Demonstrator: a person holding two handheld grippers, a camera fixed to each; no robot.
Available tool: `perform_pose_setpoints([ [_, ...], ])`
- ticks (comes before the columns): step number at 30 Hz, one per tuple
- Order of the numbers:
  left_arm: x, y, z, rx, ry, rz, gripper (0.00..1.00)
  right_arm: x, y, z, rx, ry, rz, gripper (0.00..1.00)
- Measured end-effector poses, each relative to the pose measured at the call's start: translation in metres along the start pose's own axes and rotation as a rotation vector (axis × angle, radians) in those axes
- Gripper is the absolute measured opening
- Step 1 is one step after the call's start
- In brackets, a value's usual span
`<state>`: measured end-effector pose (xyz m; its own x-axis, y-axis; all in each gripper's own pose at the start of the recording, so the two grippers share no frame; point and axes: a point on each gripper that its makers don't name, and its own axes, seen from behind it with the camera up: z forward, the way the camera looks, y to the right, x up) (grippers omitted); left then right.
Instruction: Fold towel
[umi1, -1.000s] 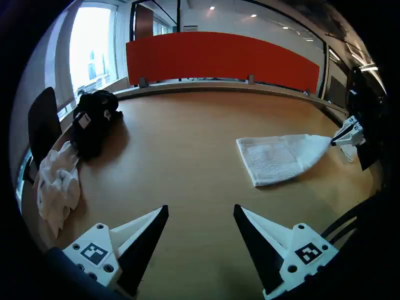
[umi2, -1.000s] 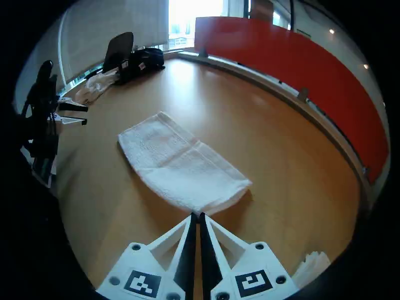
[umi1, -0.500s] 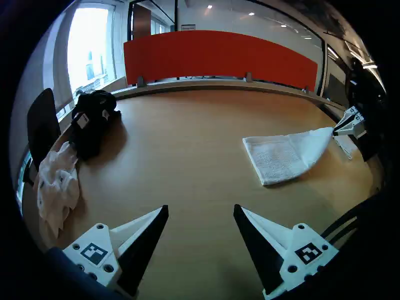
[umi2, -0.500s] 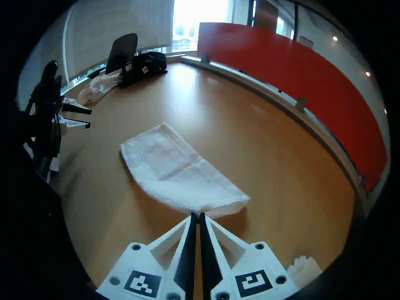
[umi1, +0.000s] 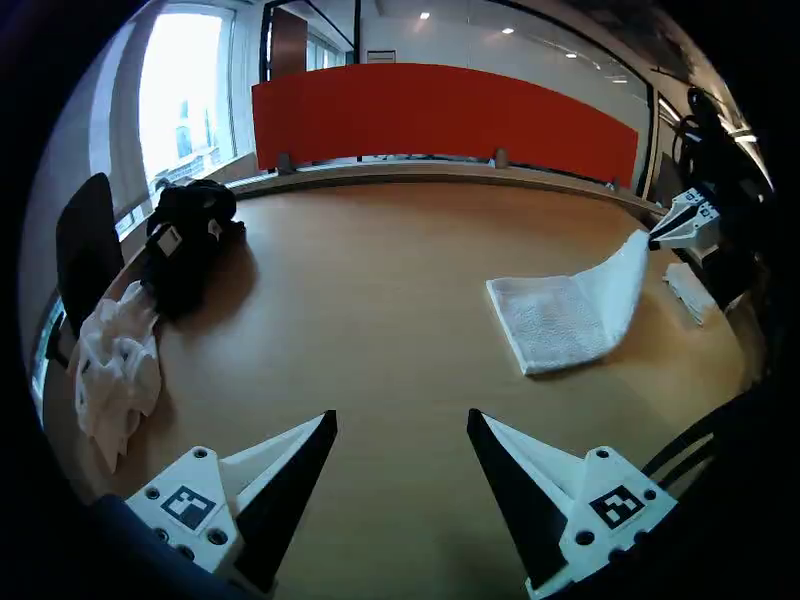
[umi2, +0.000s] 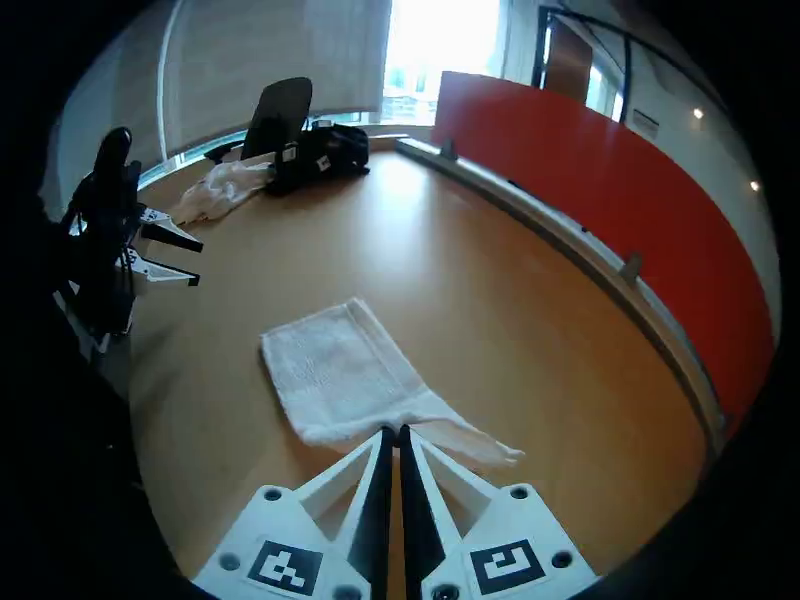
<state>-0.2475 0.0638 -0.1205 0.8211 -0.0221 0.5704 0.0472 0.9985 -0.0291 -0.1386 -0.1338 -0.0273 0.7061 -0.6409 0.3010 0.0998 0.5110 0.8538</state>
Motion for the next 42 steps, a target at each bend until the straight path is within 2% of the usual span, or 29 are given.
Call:
perform_pose_setpoints([
  [9,0.001,0.001,-0.005,0.001,0.004,-0.001,0.97,0.038,-0.019,0.029,0.09,0.018,-0.095,0.05],
  [17,-0.001,0.001,-0.011,0.006,0.002,-0.003,0.97,0.061,-0.055,0.07,0.204,0.006,-0.184,0.05],
  [23,-0.004,-0.002,-0.012,0.018,0.003,-0.016,0.97,0.056,-0.09,0.105,0.287,-0.031,-0.207,0.05],
  [29,-0.006,-0.004,-0.012,0.025,0.0,-0.022,0.97,0.035,-0.115,0.136,0.323,-0.093,-0.193,0.05],
  [42,-0.007,-0.003,-0.012,0.022,-0.003,-0.016,0.97,0.028,-0.121,0.139,0.334,-0.107,-0.184,0.05],
])
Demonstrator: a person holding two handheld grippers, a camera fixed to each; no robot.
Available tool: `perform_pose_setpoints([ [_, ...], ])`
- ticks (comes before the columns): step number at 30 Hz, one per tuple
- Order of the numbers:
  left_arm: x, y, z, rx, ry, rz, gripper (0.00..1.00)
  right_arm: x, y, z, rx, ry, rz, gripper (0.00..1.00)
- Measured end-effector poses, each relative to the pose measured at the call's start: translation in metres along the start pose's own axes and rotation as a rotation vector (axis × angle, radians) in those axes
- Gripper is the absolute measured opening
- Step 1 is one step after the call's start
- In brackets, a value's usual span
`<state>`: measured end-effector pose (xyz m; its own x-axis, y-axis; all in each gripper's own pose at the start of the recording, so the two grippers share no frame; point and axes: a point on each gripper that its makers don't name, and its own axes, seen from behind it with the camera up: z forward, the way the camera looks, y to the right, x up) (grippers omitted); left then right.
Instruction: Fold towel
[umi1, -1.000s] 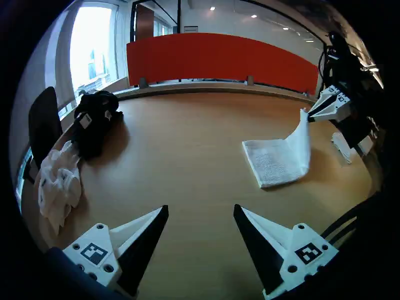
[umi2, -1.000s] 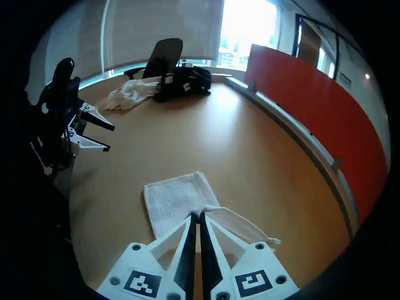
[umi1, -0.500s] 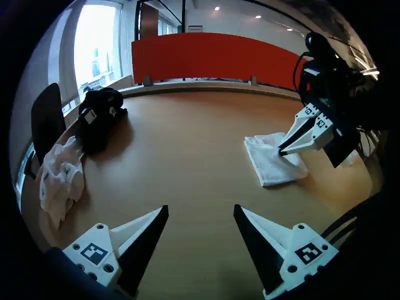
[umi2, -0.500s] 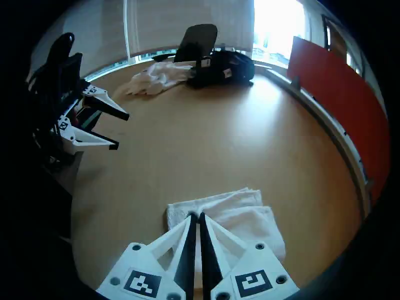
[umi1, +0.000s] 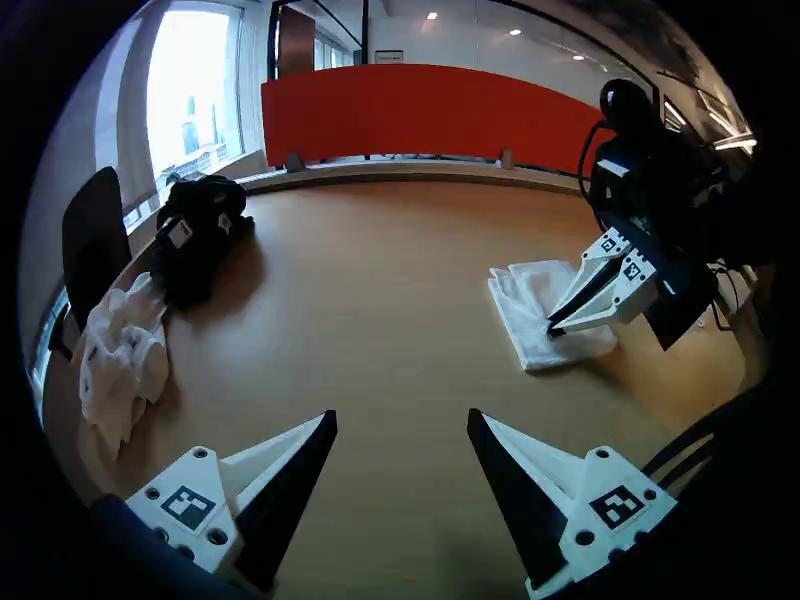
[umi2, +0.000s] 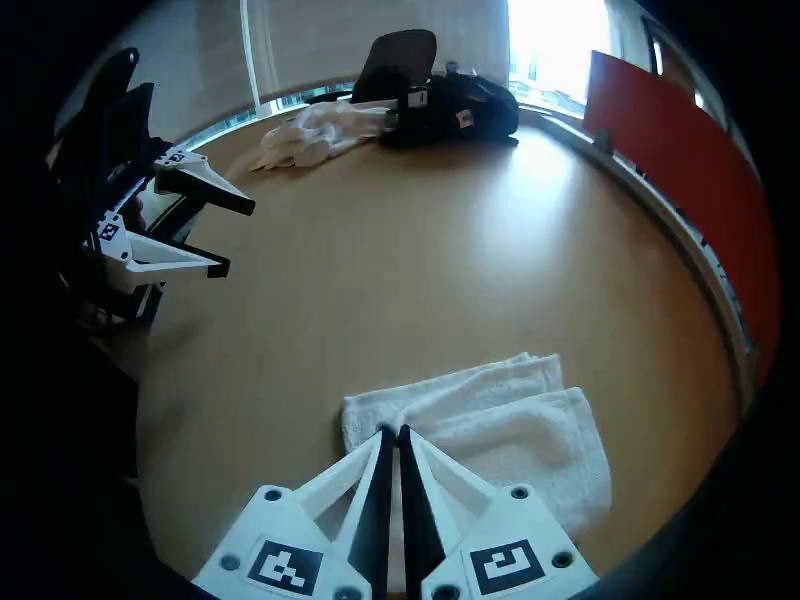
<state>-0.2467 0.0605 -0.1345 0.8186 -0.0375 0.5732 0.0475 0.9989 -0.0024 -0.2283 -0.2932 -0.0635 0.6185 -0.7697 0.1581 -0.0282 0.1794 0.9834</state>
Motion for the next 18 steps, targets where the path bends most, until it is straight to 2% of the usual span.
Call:
perform_pose_setpoints([
  [4,0.001,0.0,0.0,0.0,0.001,0.002,0.97,0.0,0.0,-0.001,-0.002,0.001,-0.005,0.07],
  [9,0.001,0.0,0.0,0.003,0.004,0.004,0.97,-0.001,0.0,-0.003,-0.002,0.002,-0.009,0.16],
  [11,0.002,0.0,0.0,0.003,0.006,0.005,0.97,0.0,-0.001,-0.004,0.0,0.006,-0.005,0.27],
  [16,0.002,0.0,0.001,0.001,0.006,0.005,0.97,0.0,0.004,-0.009,-0.024,0.022,0.004,0.65],
  [18,0.002,-0.001,0.001,0.0,0.006,0.006,0.97,-0.001,0.006,-0.011,-0.036,0.026,0.009,0.76],
])
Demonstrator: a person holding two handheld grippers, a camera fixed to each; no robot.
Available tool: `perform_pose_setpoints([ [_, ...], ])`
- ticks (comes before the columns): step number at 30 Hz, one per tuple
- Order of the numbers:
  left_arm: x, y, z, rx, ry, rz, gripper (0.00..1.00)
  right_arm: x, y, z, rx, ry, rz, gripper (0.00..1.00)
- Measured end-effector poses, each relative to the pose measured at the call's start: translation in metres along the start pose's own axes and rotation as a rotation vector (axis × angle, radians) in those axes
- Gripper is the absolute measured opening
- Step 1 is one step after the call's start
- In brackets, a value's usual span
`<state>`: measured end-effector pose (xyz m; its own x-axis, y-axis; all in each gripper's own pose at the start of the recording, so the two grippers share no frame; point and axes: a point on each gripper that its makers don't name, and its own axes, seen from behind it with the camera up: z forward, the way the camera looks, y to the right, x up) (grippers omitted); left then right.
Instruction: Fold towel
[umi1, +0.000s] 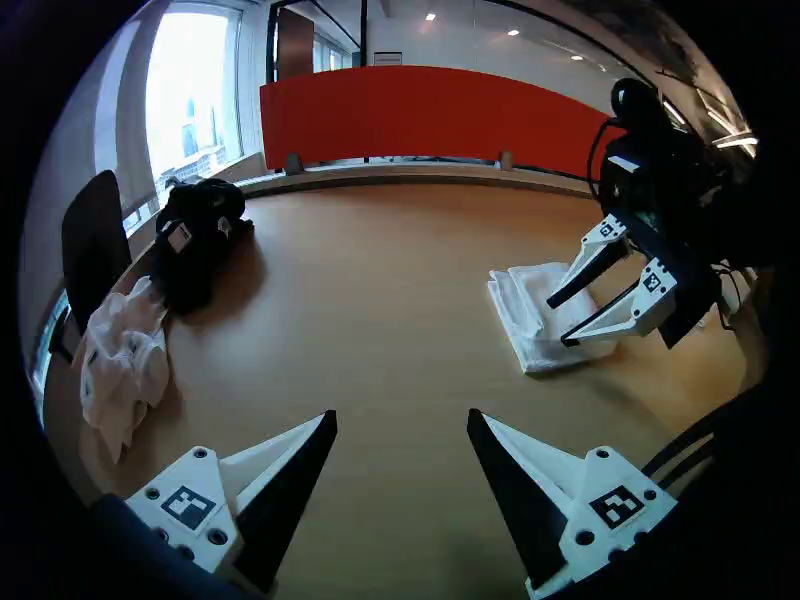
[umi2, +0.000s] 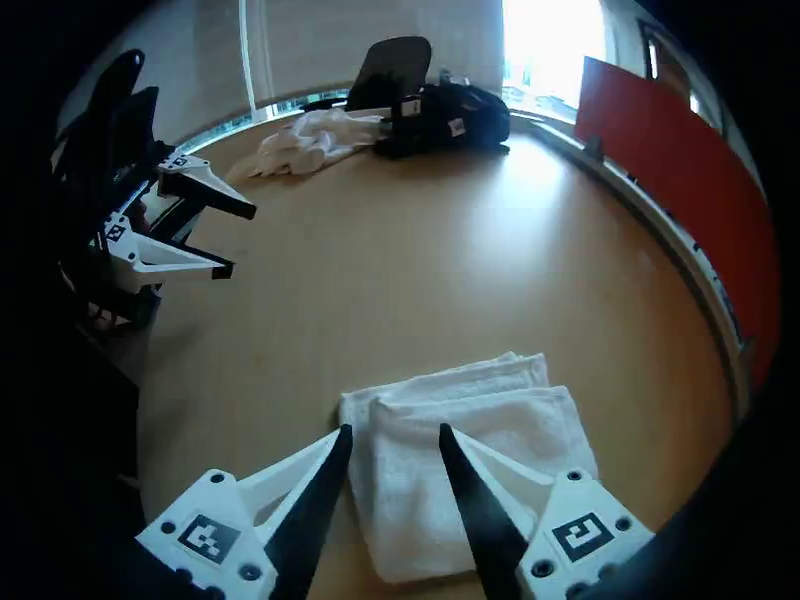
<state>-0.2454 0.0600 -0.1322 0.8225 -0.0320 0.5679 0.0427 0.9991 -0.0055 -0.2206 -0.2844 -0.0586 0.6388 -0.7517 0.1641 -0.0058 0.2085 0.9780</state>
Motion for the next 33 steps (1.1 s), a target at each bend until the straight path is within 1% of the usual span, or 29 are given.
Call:
perform_pose_setpoints([
  [1,0.0,0.0,0.0,-0.001,0.0,0.0,0.97,-0.001,0.001,-0.001,-0.005,0.003,0.005,0.79],
  [3,0.001,0.0,0.0,-0.001,0.001,0.0,0.97,-0.002,0.003,-0.003,-0.015,0.008,0.014,0.82],
  [8,0.002,0.0,-0.001,-0.002,0.005,-0.001,0.97,-0.006,0.006,-0.008,-0.043,0.017,0.033,0.82],
  [15,0.005,0.0,0.0,-0.003,0.01,0.004,0.97,-0.02,0.005,-0.017,-0.075,0.011,0.054,0.82],
  [26,0.004,0.003,-0.002,-0.006,0.013,0.011,0.97,-0.053,0.002,-0.035,-0.125,-0.014,0.101,0.82],
  [33,0.004,0.002,-0.003,-0.006,0.014,0.014,0.97,-0.074,-0.002,-0.044,-0.146,-0.037,0.133,0.82],
])
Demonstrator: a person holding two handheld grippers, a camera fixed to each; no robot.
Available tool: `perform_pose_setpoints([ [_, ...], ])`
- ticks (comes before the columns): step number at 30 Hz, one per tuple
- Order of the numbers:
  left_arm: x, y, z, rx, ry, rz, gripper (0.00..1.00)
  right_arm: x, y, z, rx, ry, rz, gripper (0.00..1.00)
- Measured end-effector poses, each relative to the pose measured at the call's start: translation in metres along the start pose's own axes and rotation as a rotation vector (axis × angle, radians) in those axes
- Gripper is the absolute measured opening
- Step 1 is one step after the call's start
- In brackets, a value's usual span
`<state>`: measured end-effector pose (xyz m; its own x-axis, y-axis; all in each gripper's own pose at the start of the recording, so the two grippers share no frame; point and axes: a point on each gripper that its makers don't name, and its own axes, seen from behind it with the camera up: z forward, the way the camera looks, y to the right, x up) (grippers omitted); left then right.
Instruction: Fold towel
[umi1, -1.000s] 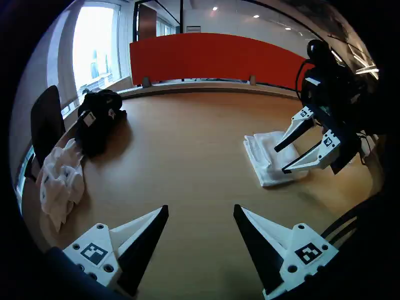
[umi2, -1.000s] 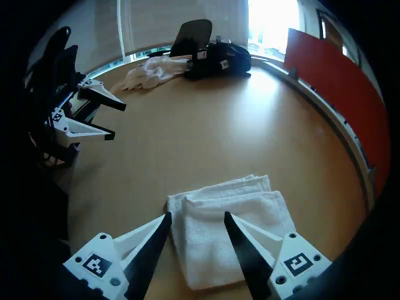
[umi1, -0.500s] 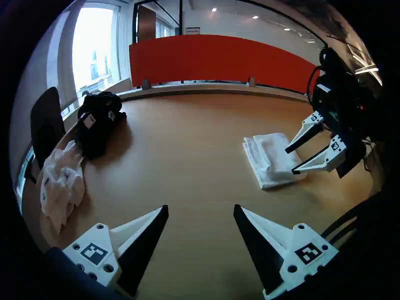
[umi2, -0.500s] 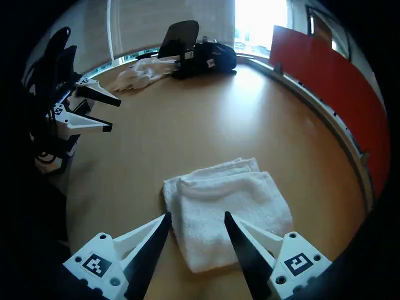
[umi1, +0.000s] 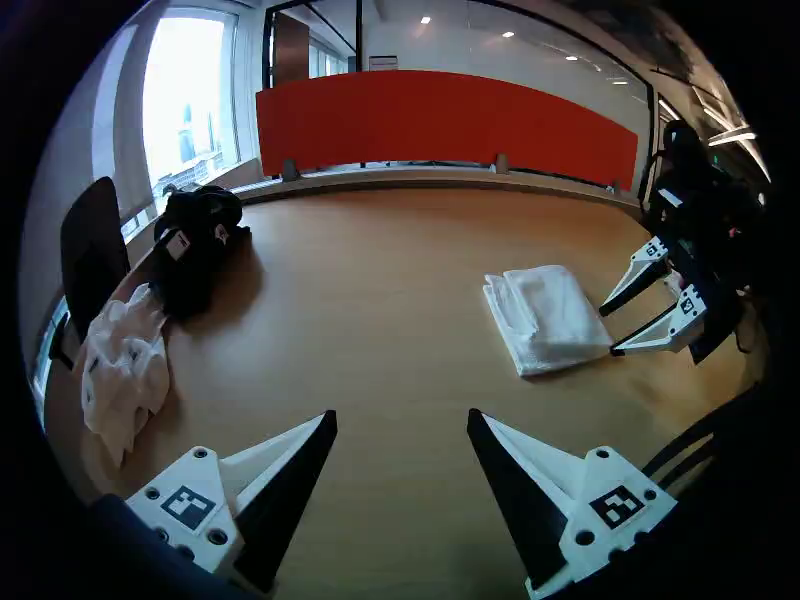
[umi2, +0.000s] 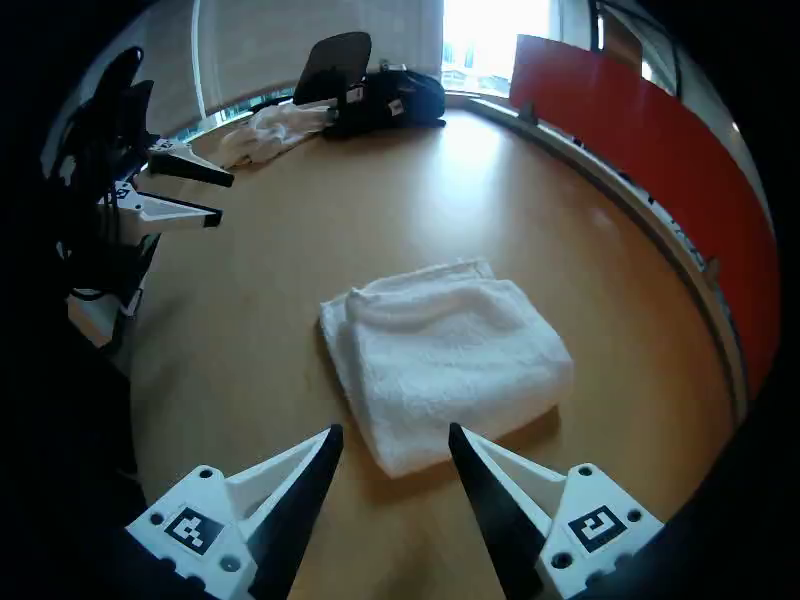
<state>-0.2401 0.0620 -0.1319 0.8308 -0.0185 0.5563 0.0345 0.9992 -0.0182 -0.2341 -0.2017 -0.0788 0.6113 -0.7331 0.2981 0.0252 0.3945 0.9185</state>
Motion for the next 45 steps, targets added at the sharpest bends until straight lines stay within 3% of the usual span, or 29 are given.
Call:
perform_pose_setpoints([
  [13,-0.002,0.0,-0.001,0.001,-0.002,0.004,0.97,-0.023,0.0,0.005,-0.022,-0.034,0.032,0.79],
  [25,-0.003,0.0,-0.001,0.001,-0.005,0.001,0.97,-0.032,0.001,0.011,-0.035,-0.056,0.071,0.42],
  [33,-0.005,0.0,-0.001,0.001,-0.008,-0.004,0.97,-0.031,0.002,0.012,-0.039,-0.055,0.092,0.29],
  [40,-0.005,-0.001,0.0,0.001,-0.011,-0.003,0.97,-0.033,0.003,0.011,-0.043,-0.058,0.101,0.09],
  [45,-0.005,-0.002,0.001,0.002,-0.012,-0.001,0.97,-0.031,0.006,0.009,-0.048,-0.055,0.107,0.04],
])
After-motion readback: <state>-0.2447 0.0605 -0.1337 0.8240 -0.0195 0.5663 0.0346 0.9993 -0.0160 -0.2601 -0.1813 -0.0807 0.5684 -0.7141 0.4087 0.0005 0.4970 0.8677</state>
